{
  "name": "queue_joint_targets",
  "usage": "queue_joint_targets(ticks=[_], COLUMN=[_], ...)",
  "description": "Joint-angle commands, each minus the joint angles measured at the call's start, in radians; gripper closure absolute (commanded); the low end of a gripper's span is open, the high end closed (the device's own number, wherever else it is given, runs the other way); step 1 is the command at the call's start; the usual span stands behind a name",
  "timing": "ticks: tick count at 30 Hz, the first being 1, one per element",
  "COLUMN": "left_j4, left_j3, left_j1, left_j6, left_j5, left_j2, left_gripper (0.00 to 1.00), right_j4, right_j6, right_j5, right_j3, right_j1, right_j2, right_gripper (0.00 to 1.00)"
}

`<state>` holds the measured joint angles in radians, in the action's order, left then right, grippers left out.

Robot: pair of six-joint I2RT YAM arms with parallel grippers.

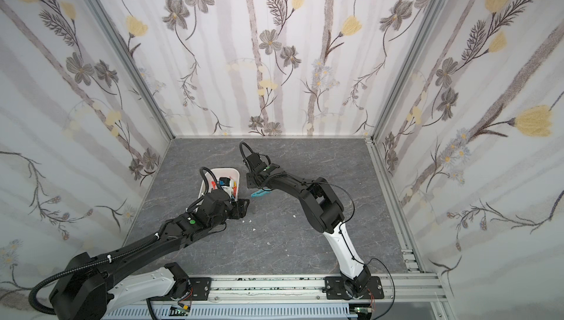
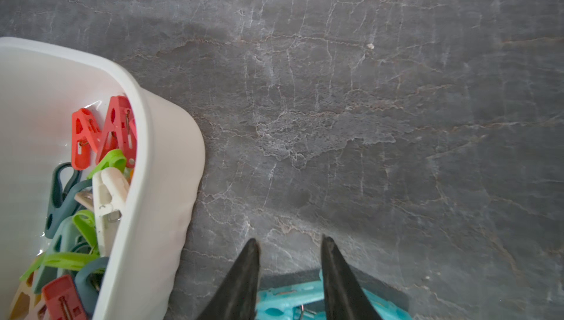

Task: Put the clothespins into the storage box
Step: Move the clothespin to the center of the board.

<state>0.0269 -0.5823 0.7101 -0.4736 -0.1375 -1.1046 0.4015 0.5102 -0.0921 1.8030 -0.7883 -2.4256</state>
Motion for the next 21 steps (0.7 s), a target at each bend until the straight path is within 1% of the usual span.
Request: queue_joint_targets(ticks=[1,6,11,16,21], left_j4=[-0.026,-0.031,-0.044,-0.042,-0.037], left_j3=[-0.008,-0.004,-0.004,-0.007,-0.004], left_j1=[0.002,0.002,0.002,0.000,-0.001], left_j6=[0.002,-0.001,0.005,0.017,0.028], left_j5=[-0.038,-0.034,-0.032,-0.033,-0.040], left_j2=[0.011,0.008,0.002,0.002,0.011], left_gripper=[0.28,0.28,0.28,0.28,0.28], right_j4=[0.030,0.084,0.096,0.093,0.054], right_j6=[-0.026,-0.073,-0.119,-0.147,-0.114], right_j5=[-0.031,-0.069,-0.150,-0.211,-0.184], right_j3=[0.021,-0.001,-0.116,-0.281,-0.535], right_j1=[-0.001,-0.008,-0.025,-0.074,-0.111], right_j2=[-0.024,-0.027,0.042,0.144,0.298], right_gripper=[0.64,0.66,0.68,0.70,0.70])
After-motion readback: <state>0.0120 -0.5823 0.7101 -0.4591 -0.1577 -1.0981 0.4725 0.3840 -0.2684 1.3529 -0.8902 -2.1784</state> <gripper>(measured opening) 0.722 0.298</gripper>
